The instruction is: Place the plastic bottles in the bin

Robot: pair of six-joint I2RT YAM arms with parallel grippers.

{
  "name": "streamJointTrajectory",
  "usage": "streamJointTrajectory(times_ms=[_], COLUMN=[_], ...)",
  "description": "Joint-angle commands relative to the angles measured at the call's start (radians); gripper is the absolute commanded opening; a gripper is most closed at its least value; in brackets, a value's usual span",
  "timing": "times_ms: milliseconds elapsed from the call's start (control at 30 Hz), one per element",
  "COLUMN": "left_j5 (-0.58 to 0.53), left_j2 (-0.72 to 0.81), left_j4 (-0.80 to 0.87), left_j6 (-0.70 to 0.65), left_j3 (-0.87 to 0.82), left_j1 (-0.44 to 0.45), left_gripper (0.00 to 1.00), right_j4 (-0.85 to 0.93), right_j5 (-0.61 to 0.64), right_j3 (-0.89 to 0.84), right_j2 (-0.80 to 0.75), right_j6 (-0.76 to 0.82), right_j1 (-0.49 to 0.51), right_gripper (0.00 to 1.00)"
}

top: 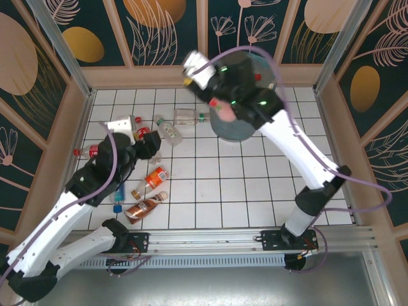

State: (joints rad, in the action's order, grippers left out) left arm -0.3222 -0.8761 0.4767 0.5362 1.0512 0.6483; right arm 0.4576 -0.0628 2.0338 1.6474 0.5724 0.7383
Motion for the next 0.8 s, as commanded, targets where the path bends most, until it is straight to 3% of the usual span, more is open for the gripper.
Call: streamJointTrajectory(times_ms=[0, 167, 333, 500, 767], left_j5=[0.071, 0.171, 0.223, 0.230, 0.205], left_j2=[-0.111, -0.247, -0.318, -0.320, -0.281], left_j4=[-0.114, -0.206, -0.249, -0.257, -0.256], left_j6=[-0.118, -0.132, -0.100, -0.072, -0.045], left_j3=[0.119, 0.204, 0.204, 0.164, 0.085], left_j1=[0.005, 0.006, 0.006, 0.006, 0.007], left_gripper=[0.71, 0.70, 0.69, 0.69, 0.70], right_j4=[-0.184, -0.311, -0.446, -0.543, -0.445], right_j5=[-0.035, -0.127, -0.302, -0.371, -0.406], right_j3=[0.000, 0.000, -0.079, -0.196, -0.282], right_j2=[-0.022, 0.037, 0.120, 0.148, 0.205], right_j6=[-0.132, -0.270, -0.411, -0.466, -0.435], right_j1=[-0.108, -0.321, -0.444, -0.471, -0.476], right_gripper=[0.19, 0.19, 0.20, 0.24, 0.31])
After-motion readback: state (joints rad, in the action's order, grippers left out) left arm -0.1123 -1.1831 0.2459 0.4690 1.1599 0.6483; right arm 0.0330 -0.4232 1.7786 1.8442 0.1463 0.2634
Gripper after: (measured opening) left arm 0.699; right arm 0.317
